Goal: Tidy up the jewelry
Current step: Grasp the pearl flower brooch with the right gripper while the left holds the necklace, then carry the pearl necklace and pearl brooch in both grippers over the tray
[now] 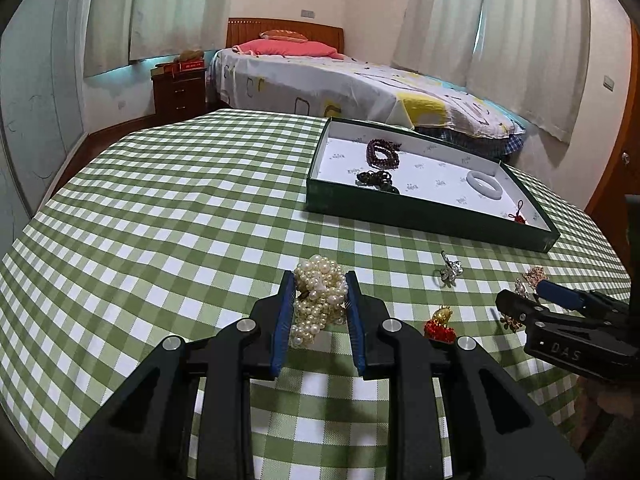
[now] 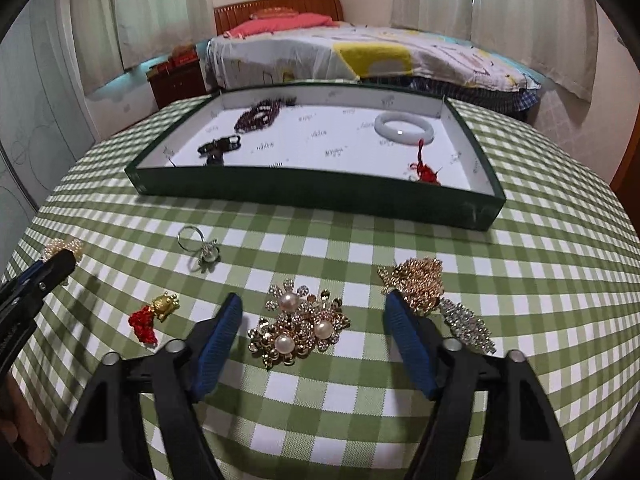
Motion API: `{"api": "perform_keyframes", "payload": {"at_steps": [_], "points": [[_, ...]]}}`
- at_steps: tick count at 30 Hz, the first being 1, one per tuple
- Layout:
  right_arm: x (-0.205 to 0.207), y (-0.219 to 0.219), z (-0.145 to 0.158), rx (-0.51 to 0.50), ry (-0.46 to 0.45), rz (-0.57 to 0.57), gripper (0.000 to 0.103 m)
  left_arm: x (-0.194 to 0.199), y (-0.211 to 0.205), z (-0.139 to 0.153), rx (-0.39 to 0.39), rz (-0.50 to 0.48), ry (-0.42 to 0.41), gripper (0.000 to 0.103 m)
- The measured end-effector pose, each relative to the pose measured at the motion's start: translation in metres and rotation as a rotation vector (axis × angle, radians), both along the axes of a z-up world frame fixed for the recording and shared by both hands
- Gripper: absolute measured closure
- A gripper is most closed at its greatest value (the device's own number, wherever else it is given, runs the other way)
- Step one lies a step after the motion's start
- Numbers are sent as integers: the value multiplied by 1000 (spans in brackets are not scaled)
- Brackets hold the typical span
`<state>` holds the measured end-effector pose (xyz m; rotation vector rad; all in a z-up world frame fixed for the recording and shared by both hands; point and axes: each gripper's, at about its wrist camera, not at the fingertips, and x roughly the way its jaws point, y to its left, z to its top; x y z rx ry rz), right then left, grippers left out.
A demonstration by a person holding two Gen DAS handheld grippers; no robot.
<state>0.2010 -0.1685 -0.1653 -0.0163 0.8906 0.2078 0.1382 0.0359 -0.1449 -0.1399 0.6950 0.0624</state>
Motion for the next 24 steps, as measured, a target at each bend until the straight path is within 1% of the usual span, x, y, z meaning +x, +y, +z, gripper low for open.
{"api": "perform_keyframes", "payload": {"at_steps": [1, 3, 5, 8, 15, 24], "points": [[1, -1, -1, 1, 7, 0, 44, 0, 0, 0, -1, 0, 3, 79], [0, -2, -1, -4, 8, -1, 47, 1, 0, -1, -2, 1, 7, 79], [-3, -2, -1, -14, 4, 5, 54, 1, 0, -2, -4, 1, 9, 79], [-10, -4, -1, -27, -12, 17, 61, 0, -1, -2, -2, -3, 11, 79], [-20, -19, -1, 29, -19, 17, 64, 0, -3, -5, -5, -5, 21, 79], [-29, -21, 1, 24, -40, 34, 64, 0, -6, -5, -1, -9, 22, 79]]}}
